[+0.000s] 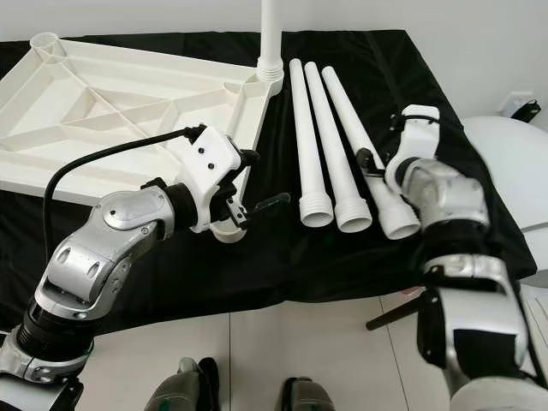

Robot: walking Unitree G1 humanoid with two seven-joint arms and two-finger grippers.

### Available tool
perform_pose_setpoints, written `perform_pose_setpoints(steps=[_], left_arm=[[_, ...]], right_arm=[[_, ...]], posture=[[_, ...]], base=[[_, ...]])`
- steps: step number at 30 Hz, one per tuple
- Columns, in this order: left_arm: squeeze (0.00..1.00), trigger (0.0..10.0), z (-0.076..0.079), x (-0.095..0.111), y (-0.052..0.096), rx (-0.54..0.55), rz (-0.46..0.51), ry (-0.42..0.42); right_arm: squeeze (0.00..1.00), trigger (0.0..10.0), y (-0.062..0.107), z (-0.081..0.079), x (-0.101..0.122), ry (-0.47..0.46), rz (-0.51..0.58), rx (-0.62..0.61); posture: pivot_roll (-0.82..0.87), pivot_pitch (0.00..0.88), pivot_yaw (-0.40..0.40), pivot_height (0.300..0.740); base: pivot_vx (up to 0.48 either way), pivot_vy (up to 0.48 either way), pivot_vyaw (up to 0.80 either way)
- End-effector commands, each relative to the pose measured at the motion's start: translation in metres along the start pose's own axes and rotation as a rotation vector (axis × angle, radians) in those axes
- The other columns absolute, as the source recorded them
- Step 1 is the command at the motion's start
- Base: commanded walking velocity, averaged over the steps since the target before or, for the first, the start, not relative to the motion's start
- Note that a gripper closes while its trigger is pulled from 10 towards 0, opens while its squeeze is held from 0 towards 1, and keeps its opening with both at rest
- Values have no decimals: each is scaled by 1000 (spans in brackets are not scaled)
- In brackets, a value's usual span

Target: Building children table

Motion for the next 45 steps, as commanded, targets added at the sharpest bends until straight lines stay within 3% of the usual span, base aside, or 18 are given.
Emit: perform_pose_setpoints(steps=[1,4,6,11,16,17,18,19,20,23,40,41,45], left_arm=[[0,10000,7,1,0,-65,7,1],[0,10000,7,2,0,-64,7,2],[0,10000,6,2,0,-56,7,2],[0,10000,6,3,0,-50,11,5],[0,10000,5,3,-1,-39,11,5],[0,10000,5,3,-1,-37,11,6],[0,10000,5,3,-1,-35,11,7],[0,10000,5,3,-1,-36,10,8],[0,10000,5,3,-1,-36,9,6],[0,10000,4,3,-1,-35,8,6],[0,10000,5,5,-4,-41,12,26],[0,10000,3,6,-4,-37,23,41],[0,10000,-2,8,-4,-31,40,63]], right_arm=[[0,10000,-1,4,-9,9,-106,-11],[0,10000,-1,4,-9,13,-134,-9],[0,10000,-1,4,-8,-34,-191,-5],[0,10000,-1,5,-7,-51,-205,-7],[0,10000,-5,4,-17,-47,-265,-17],[0,8471,-5,4,-19,-35,-270,-34],[0,8471,-6,5,-20,-25,-277,-48],[0,2588,-6,5,-20,-20,-280,-56],[0,0,-7,5,-21,-22,-283,-61],[0,0,-8,7,-18,16,-247,-103],[0,0,-7,11,-13,-8,-251,-128],[0,10000,-7,11,-6,-6,-221,-113],[0,10000,-5,7,14,-17,-156,-63]], posture=[[-34,231,-57,740],[-34,231,-57,740],[-39,232,-63,740],[-40,233,-64,740],[-40,230,-70,740],[-39,229,-70,740],[-39,229,-70,740],[-39,228,-71,740],[-39,228,-71,740],[-38,225,-70,740],[-42,206,-69,740],[-41,201,-64,740],[-41,200,-63,740]], base=[[0,0,0],[0,0,0],[0,0,0],[0,0,0],[0,0,0],[0,0,0],[0,0,0],[0,0,0],[0,0,0],[0,0,0],[0,0,0],[0,0,0],[0,0,0]])
Point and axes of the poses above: a point about 5 cm out from each wrist's last joint towards the gripper, its own y axis pointing back from the gripper into the wrist, its own x axis along the axis of the wrist's last joint, z = x × y, the point moved 1 cm from there along -y, pointing out of the wrist towards the gripper, and after that the axes turned 11 degrees about -y, right-handed, at the moved point
